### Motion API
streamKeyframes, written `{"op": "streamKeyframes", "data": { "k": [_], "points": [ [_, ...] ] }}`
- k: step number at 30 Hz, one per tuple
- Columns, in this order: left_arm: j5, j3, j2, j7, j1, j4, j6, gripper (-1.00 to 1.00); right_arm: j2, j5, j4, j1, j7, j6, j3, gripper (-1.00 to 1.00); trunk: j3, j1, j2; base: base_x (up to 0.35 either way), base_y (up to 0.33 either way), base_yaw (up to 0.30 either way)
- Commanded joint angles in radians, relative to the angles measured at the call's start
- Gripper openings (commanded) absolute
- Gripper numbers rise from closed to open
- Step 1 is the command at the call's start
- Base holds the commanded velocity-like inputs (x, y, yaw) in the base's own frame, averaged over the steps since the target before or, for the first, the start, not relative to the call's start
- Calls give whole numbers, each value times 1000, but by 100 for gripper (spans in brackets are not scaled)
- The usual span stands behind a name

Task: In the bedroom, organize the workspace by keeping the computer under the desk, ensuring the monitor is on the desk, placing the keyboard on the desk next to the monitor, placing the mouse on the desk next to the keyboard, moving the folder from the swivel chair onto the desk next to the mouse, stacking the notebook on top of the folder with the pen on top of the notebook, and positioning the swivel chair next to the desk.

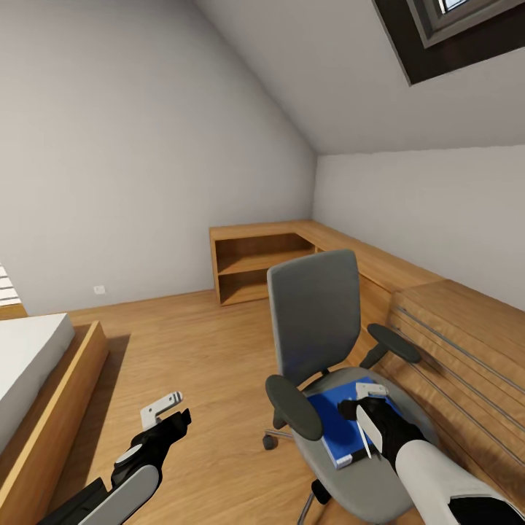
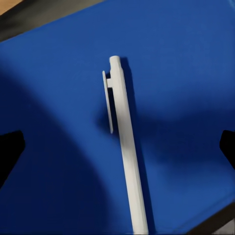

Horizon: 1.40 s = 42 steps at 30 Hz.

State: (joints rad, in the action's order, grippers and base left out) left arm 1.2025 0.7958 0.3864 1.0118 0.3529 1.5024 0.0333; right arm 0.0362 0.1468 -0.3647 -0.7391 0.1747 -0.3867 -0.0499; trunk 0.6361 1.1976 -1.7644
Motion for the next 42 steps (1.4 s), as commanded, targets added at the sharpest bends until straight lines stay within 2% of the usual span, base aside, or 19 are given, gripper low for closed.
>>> {"op": "streamKeyframes", "data": {
  "k": [1,8,13,26,30,42],
  "points": [
    [2,2,1,5,1,1,4,100,1,11,-2,0,6,-7,-5,100,1,0,-1,0,0,0],
    [2,2,0,5,1,1,4,100,1,11,-2,0,6,-14,-5,100,1,0,-1,0,0,0],
    [2,2,0,5,1,1,4,100,1,11,-2,0,6,-15,-5,100,17,19,-36,0,0,0],
    [2,3,0,5,1,1,3,100,1,10,-2,0,6,-15,-7,100,17,19,-36,0,0,0],
    [2,3,0,5,1,1,2,100,1,9,-2,0,6,-15,-7,100,29,34,-64,0,0,0],
    [2,3,0,7,1,1,-1,100,1,8,-3,0,6,-15,-8,100,32,38,-71,0,0,0]
  ]
}}
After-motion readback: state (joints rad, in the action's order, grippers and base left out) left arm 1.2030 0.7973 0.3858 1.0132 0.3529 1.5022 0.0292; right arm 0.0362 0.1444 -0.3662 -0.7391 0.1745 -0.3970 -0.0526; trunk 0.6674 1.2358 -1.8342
